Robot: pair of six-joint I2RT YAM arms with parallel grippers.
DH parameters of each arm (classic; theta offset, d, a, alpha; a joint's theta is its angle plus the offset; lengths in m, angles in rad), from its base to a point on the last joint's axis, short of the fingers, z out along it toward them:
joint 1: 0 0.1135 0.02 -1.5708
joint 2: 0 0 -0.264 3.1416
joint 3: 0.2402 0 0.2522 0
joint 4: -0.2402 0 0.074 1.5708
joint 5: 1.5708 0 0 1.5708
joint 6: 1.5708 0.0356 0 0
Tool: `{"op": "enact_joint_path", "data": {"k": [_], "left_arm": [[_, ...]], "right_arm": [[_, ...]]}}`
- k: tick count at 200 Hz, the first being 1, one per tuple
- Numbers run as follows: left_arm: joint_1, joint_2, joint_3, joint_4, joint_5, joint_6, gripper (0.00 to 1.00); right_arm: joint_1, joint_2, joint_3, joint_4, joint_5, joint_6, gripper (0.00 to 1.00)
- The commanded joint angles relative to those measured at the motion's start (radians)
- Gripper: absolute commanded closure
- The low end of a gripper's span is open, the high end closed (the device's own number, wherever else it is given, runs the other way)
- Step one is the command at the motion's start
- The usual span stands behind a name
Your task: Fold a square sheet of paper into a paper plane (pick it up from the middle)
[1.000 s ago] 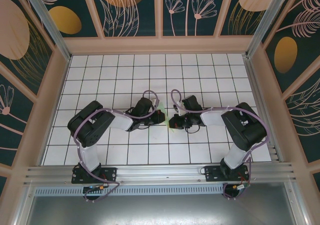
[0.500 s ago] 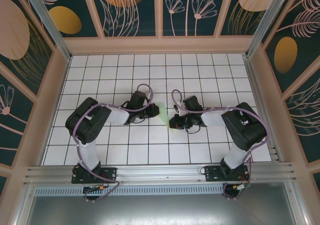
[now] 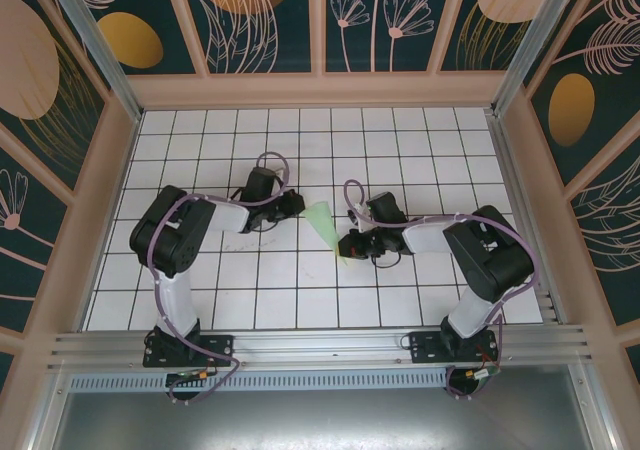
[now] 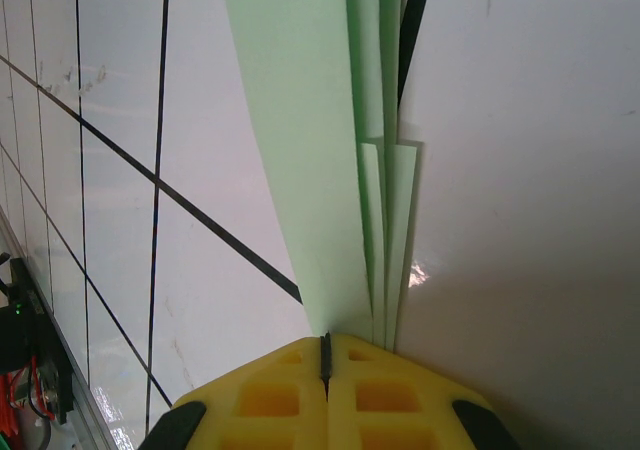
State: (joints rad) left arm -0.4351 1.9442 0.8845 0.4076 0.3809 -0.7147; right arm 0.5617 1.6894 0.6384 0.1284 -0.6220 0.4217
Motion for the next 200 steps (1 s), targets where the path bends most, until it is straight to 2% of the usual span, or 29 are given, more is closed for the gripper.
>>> {"op": "enact_joint_path", "data": {"k": [1, 52, 97, 124, 146, 172, 200], "left_arm": [[0.05, 0.003, -0.003, -0.117, -0.139, 0.033, 0.89], [0.023, -0.212, -0.116, 0.03, -0.071, -0.047, 0.87], [-0.073, -0.333, -0.242, 0.168, -0.12, -0.147, 0.87], [-0.129, -0.277, -0.264, 0.287, -0.052, -0.197, 0.87], [-0.163, -0.199, -0.243, 0.323, -0.006, -0.203, 0.87], [-0.177, -0.136, -0.206, 0.311, 0.028, -0.193, 0.88], [-0.182, -0.094, -0.187, 0.251, 0.009, -0.183, 0.89]], "right_arm": [[-0.009, 0.04, -0.073, -0.226, 0.124, -0.02, 1.0], [-0.001, 0.007, -0.024, -0.132, 0.057, 0.027, 1.0], [0.027, 0.038, 0.057, -0.062, 0.015, 0.072, 1.0], [0.033, 0.05, 0.087, -0.052, 0.008, 0.081, 1.0], [0.034, 0.046, 0.088, -0.062, 0.014, 0.076, 1.0], [0.033, 0.038, 0.084, -0.073, 0.016, 0.066, 1.0], [0.032, 0.021, 0.091, -0.081, 0.017, 0.058, 1.0]]}}
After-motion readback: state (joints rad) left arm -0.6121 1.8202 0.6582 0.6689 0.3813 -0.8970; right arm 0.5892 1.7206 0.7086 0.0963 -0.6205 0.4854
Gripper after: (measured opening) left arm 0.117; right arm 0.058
